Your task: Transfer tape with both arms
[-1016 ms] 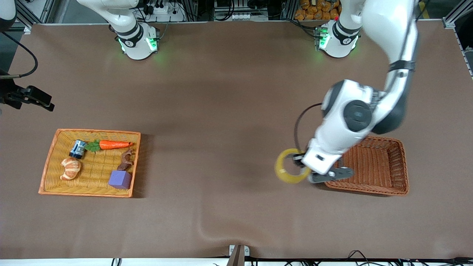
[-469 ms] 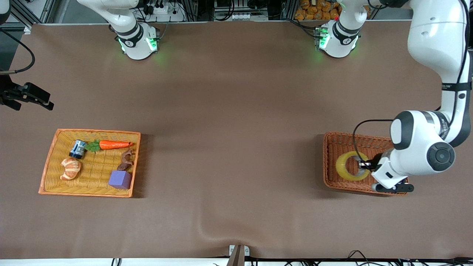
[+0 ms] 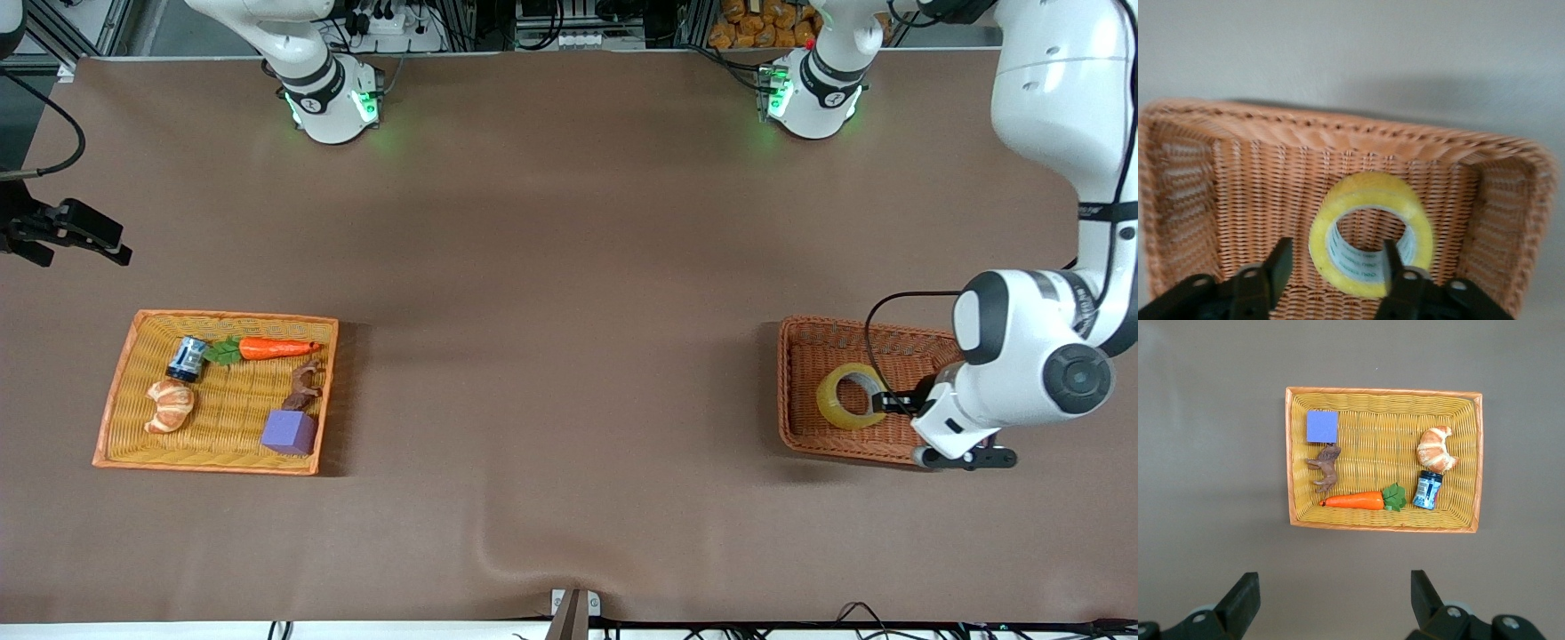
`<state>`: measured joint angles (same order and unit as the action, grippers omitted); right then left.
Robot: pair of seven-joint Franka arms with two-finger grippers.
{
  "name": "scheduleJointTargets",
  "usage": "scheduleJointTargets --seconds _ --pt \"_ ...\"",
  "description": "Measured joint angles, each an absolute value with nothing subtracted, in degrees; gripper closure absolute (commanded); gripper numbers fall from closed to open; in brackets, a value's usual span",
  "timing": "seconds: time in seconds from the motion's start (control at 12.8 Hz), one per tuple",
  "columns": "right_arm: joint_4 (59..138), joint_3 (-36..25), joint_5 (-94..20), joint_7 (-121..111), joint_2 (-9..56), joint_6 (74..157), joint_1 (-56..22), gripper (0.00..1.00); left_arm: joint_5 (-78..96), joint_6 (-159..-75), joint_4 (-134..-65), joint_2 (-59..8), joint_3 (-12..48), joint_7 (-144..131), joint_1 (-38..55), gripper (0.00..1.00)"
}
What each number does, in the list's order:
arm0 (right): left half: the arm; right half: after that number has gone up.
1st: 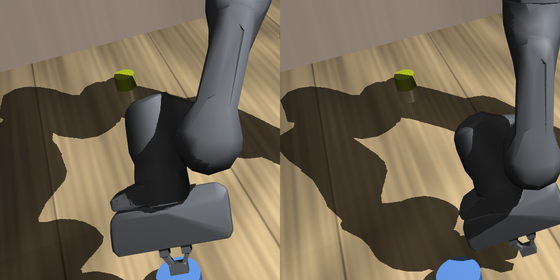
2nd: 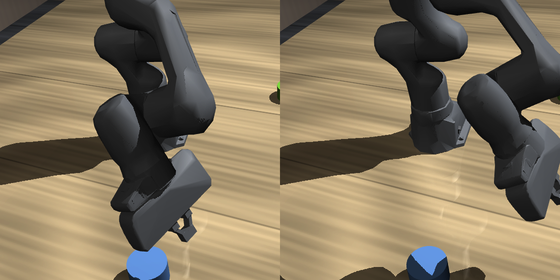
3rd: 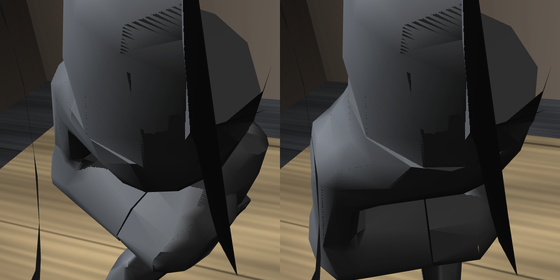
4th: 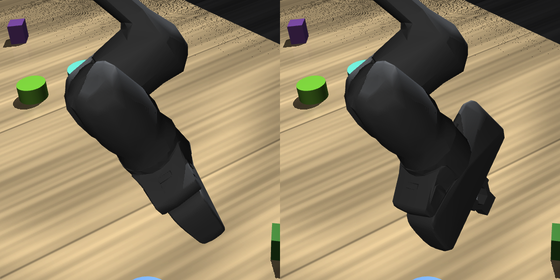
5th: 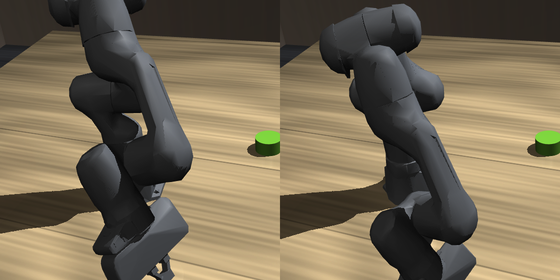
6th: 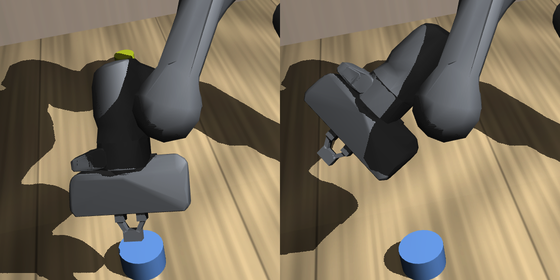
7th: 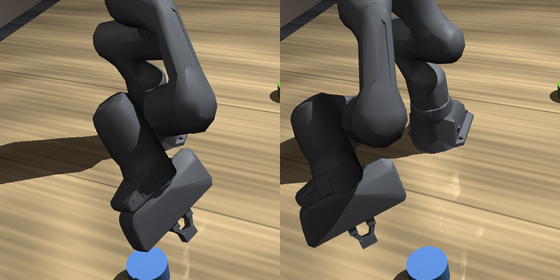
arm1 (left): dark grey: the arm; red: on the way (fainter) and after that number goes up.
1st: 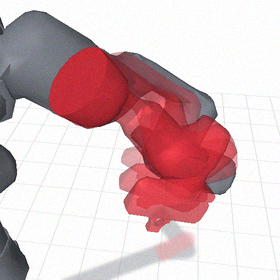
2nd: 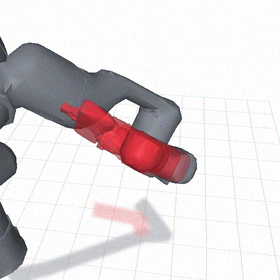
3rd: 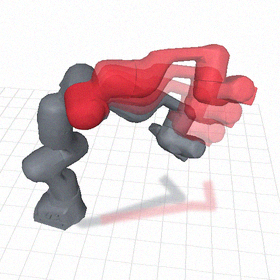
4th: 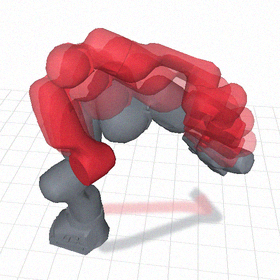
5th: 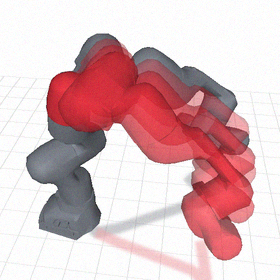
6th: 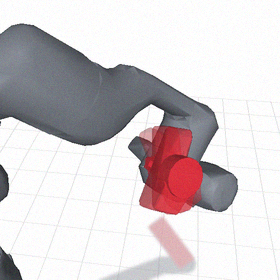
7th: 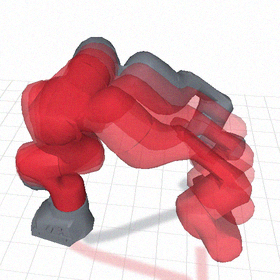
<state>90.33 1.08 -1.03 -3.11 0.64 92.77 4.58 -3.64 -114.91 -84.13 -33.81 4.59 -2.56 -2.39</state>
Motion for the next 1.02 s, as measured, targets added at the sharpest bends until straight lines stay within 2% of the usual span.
scheduleJointTargets --seconds 0.55,1.02 --pt "89.5 1.1 -1.0 -3.1 0.6 90.9 4.7 0.0 -3.7 -103.9 -83.0 -16.0 5.5 -2.6 -2.2 0.0" --pt "88.3 1.0 -1.1 -3.2 0.6 90.1 5.8 0.0 -3.7 -93.8 -83.3 -7.4 5.7 -2.6 -2.3 0.0"
